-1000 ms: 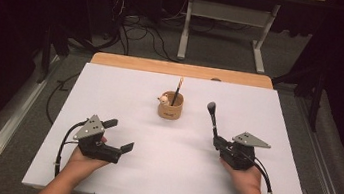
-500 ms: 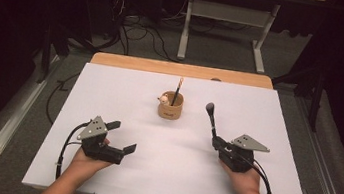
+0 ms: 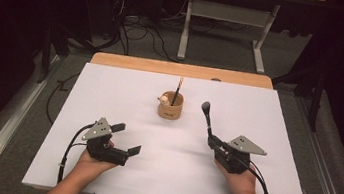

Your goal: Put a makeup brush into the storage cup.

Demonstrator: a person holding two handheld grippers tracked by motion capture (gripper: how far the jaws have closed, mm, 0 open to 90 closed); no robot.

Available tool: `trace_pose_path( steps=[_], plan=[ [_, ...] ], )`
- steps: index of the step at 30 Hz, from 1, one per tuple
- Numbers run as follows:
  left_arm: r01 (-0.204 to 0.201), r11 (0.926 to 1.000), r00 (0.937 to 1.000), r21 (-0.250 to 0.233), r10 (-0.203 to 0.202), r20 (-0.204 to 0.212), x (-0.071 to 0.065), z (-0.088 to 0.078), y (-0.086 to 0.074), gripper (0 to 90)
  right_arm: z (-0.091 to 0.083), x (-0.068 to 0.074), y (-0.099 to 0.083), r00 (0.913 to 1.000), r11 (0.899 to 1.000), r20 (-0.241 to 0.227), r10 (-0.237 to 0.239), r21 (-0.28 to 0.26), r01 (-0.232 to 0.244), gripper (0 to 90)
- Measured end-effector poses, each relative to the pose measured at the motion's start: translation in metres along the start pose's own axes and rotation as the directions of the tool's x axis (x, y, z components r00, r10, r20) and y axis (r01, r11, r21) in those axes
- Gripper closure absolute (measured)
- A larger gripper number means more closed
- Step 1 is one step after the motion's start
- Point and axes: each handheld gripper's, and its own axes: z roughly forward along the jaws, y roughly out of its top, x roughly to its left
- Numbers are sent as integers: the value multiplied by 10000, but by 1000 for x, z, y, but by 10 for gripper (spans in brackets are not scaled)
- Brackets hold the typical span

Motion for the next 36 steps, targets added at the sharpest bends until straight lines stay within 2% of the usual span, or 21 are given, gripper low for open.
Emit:
trace_pose_path(
  steps=[6, 13, 16, 21, 24, 30, 32, 36],
  plan=[
    [184, 9997, 9998, -138, -186, -111, -1, 2, 1, 9, 3, 6, 1, 9996, 9997, -206, -206, -146, 204, 819],
    [-16, 9999, 9999, -101, 14, -170, -5, 14, 4, 10, 4, 11, 2, 9989, 9990, -299, -373, -271, 365, 819],
    [28, 10000, 10000, -76, -29, -57, -9, 22, 6, 10, 5, 12, 2, 9991, 9993, -300, -305, -244, 297, 819],
    [-316, 9994, 9995, 113, 316, 22, -16, 33, 9, 10, 5, 13, 3, 9988, 9990, -327, -354, -271, 345, 820],
    [-342, 9993, 9994, 162, 340, 115, -18, 37, 11, 10, 5, 15, 3, 9987, 9988, -350, -373, -340, 361, 820],
    [-468, 9989, 9989, -35, 468, 74, -20, 39, 18, 10, 7, 19, 8, 9991, 9985, -285, -326, -444, 313, 820],
    [-449, 9990, 9990, -86, 450, 56, -19, 40, 21, 10, 7, 19, 11, 9980, 9974, -335, -537, -494, 520, 820],
    [-398, 9989, 9992, -245, 396, -95, -16, 41, 30, 11, 11, 19, 17, 9976, 9970, -294, -622, -489, 607, 820]
  ],
)
